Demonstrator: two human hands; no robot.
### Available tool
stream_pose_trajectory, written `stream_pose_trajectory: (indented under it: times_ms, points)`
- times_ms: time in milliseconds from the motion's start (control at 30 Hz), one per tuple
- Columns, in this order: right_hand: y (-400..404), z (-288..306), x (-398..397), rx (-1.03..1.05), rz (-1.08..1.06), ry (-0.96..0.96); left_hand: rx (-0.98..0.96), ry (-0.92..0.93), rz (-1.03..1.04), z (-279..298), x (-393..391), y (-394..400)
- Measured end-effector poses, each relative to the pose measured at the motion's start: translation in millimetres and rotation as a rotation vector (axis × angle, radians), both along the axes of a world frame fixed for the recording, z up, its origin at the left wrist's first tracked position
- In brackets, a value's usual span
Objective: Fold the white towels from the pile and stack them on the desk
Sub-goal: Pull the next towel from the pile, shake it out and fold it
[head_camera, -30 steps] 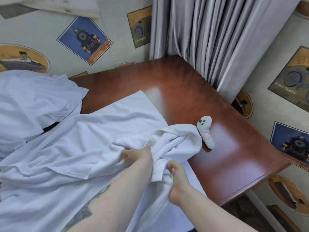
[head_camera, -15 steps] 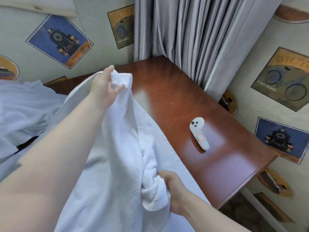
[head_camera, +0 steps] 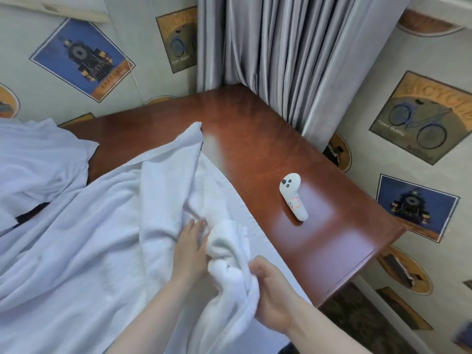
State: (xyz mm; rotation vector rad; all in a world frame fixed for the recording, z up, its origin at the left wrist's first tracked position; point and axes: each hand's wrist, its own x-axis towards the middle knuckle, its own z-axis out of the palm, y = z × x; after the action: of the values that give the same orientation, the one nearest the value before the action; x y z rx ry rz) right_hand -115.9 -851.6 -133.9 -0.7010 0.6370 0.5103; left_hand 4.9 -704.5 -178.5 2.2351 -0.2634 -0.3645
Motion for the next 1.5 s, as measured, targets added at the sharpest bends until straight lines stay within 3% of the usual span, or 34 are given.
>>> stream_pose_trajectory:
  times_ms: [100,200,300,433,533,600,700,800,900,1000,1133,1233,1367,1433,1500]
  points:
    - [-17,-13,-39,-0.208,0.091,0.076,-0.052,0.004,-0.014,9,-31,2]
    - [-31,-35,-73,-0.467,0.099,0.244,0.065,-0.009,-0.064,10,-74,-8]
    - [-43,-39,-85,-0.657,0.121,0.192,0.170,-0.002,-0.116,7,-120,-25]
    - [-67,-45,-103,-1.040,0.228,0.108,0.450,0.029,-0.117,-5,-179,-37]
    - [-80,-57,-122,-1.154,0.218,0.111,0.506,0.038,-0.045,-10,-203,-37]
    - [-87,-66,-130,-1.105,0.197,0.125,0.519,0.051,-0.005,-9,-215,-38]
    - [-92,-69,-129,-0.765,0.146,0.172,0.498,0.005,0.089,-6,-240,-35]
    - [-94,-65,-131,-0.613,0.235,0.153,0.501,-0.017,0.143,-7,-275,-28]
    - [-94,-58,-138,-0.651,0.289,0.097,0.416,0.040,0.270,-4,-304,-31]
    - [-94,-46,-143,-0.720,0.212,-0.018,0.245,-0.088,0.395,10,-311,-51]
    - [-88,-19,-146,-0.805,0.284,-0.271,0.026,-0.277,0.146,40,-288,-101]
    - [-88,3,-144,-0.773,0.297,-0.367,0.004,-0.205,0.034,59,-268,-132]
    - [-103,12,-146,-0.594,0.267,-0.329,0.152,-0.060,-0.065,57,-255,-131]
    - [-108,11,-154,-0.500,0.275,-0.300,0.114,0.022,-0.026,55,-255,-124]
    - [-112,9,-162,-0.467,0.368,-0.271,0.004,0.036,0.137,60,-253,-118]
